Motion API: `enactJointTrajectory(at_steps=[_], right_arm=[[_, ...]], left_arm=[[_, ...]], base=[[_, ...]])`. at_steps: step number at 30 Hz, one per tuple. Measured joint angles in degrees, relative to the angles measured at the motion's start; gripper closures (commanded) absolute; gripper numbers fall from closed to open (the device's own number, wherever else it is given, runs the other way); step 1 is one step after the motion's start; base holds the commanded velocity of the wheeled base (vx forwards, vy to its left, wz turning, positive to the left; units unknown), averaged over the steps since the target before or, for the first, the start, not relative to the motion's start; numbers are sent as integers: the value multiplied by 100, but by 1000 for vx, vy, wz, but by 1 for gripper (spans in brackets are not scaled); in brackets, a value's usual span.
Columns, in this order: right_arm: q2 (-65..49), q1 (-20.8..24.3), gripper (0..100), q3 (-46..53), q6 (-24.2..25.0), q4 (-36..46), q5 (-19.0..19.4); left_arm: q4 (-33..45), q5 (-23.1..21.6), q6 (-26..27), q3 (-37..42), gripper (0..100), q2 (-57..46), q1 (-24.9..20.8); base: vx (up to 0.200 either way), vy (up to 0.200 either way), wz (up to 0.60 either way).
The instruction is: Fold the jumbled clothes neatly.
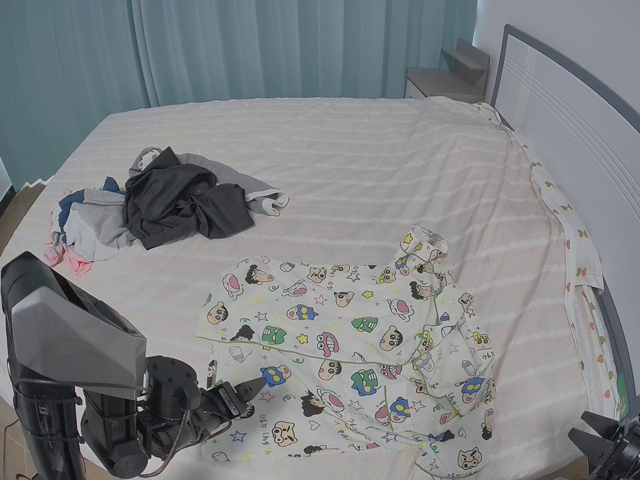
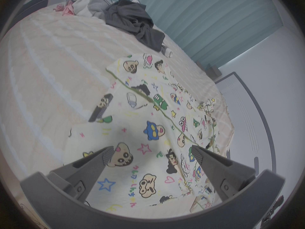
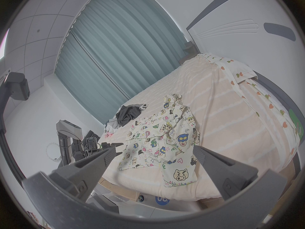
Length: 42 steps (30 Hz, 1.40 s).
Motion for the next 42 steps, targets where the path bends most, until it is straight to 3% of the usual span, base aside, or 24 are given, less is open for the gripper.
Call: enactJointTrajectory(at_steps=[9,18,35,42], right_arm=[[-4,0,0,-2,0,0,-2],[-6,0,0,-2,0,0,-2],[-9,0,0,-2,0,0,26],[-6,0,0,-2,0,0,23]], left_arm=[[-5,73,805,154,0,-218,544],[-2,399,898,-205,0,402,728],[0,407,887,-631,0,711,450],[-2,18,842,-577,0,283,144]], base=[[0,0,0],[0,0,0],[0,0,0],[0,0,0]])
